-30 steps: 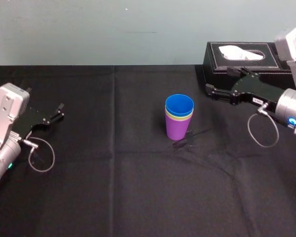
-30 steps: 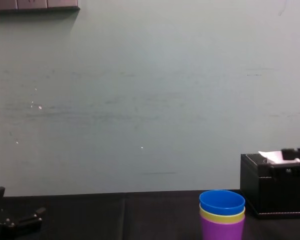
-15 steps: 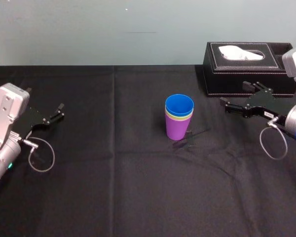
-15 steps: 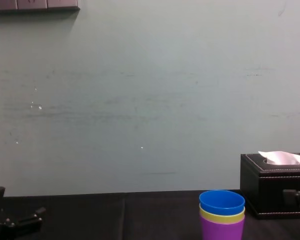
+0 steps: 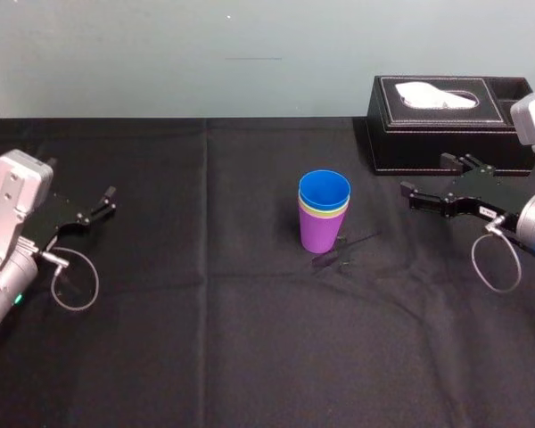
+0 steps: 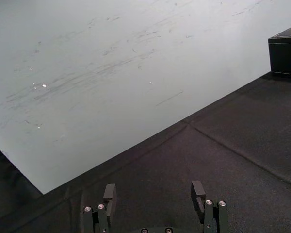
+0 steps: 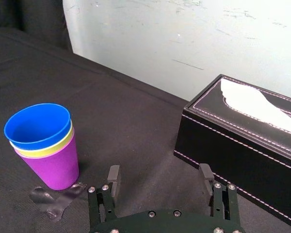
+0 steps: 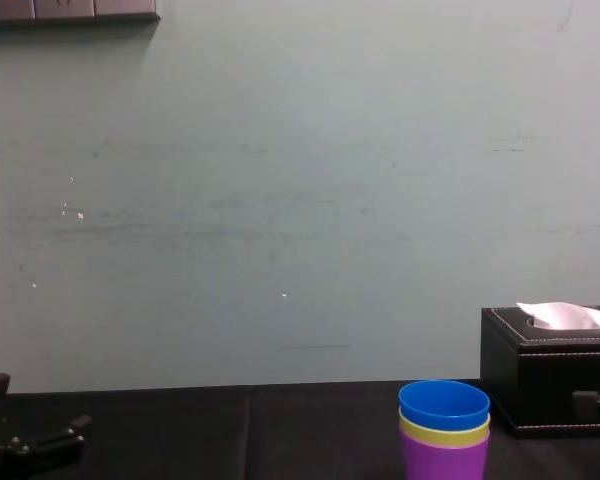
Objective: Stack the three plastic cups sequentially using one hand.
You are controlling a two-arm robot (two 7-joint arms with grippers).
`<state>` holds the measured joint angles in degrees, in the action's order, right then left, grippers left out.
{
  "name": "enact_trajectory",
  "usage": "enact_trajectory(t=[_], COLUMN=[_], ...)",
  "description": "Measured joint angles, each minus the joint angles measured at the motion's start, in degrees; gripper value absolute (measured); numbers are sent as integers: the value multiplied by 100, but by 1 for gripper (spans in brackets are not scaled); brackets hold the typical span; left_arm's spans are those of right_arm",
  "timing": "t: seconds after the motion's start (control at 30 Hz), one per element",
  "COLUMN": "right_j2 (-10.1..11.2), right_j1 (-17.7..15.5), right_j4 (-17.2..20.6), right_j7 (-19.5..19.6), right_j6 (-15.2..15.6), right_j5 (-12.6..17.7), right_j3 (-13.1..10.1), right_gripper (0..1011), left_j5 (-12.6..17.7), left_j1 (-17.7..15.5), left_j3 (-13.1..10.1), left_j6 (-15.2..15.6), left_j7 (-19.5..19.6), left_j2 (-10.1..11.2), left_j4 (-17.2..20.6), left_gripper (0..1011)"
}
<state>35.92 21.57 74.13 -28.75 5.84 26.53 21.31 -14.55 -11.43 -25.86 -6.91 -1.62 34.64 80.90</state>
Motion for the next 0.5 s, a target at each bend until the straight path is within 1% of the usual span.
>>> enact_trajectory(t=[0.5], right_j2=[7], right_j1=[0], right_j4=[18], right_j7=[3], right_j6=[2], right_j5=[4], right_j3=[6], right_gripper=[1003], left_j5=[0], left_j1=[0], left_j3=[0], left_j6=[0], left_j7=[0], left_j2=[0], left_j4=[0], left_gripper=[1011])
